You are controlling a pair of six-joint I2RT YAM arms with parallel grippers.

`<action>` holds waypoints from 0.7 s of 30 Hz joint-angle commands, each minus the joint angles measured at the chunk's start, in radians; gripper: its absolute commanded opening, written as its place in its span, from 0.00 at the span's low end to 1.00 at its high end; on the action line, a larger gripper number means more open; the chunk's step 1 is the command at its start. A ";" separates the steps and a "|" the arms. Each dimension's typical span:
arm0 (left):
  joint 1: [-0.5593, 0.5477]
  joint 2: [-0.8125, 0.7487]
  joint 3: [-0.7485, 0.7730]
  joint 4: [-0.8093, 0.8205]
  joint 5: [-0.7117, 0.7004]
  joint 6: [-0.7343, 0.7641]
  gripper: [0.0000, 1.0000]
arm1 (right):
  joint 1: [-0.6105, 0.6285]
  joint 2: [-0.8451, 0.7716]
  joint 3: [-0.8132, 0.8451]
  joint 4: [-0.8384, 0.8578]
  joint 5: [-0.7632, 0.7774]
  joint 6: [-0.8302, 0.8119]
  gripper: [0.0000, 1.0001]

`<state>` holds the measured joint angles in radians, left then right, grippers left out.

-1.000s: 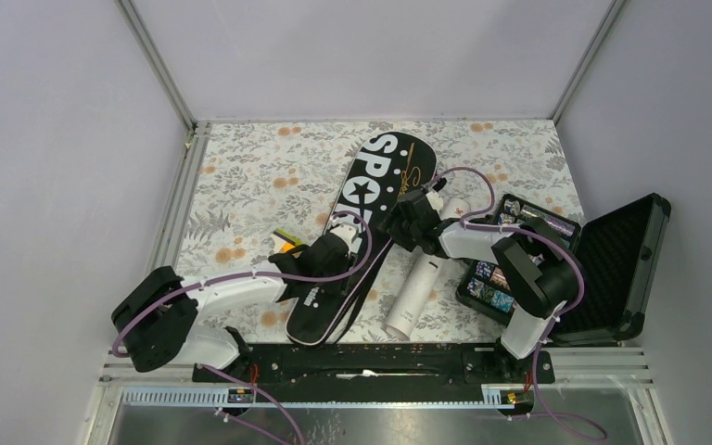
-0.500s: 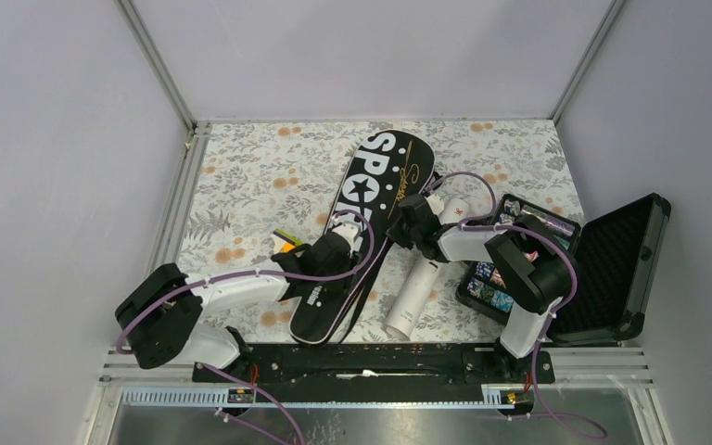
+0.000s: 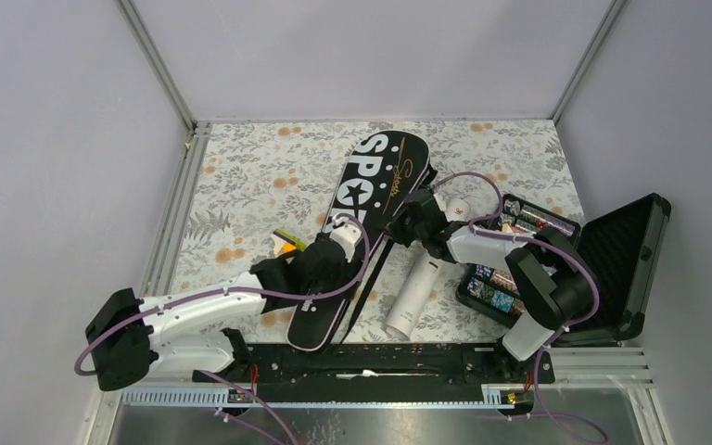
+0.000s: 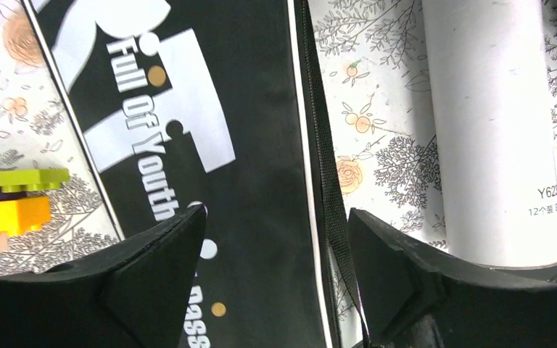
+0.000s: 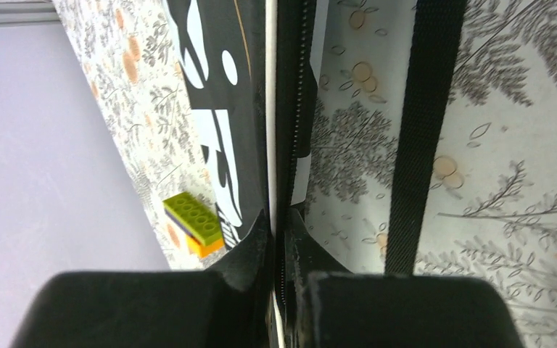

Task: Pack up the badminton gear

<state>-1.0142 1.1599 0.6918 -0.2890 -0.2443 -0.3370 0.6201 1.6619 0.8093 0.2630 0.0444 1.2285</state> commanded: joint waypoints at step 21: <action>-0.132 0.115 0.128 0.015 -0.214 0.096 0.85 | 0.033 -0.204 0.154 -0.206 0.020 0.117 0.00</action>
<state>-1.1316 1.2579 0.7639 -0.2958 -0.3885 -0.2420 0.6376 1.5295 0.8963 0.0341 0.0391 1.3113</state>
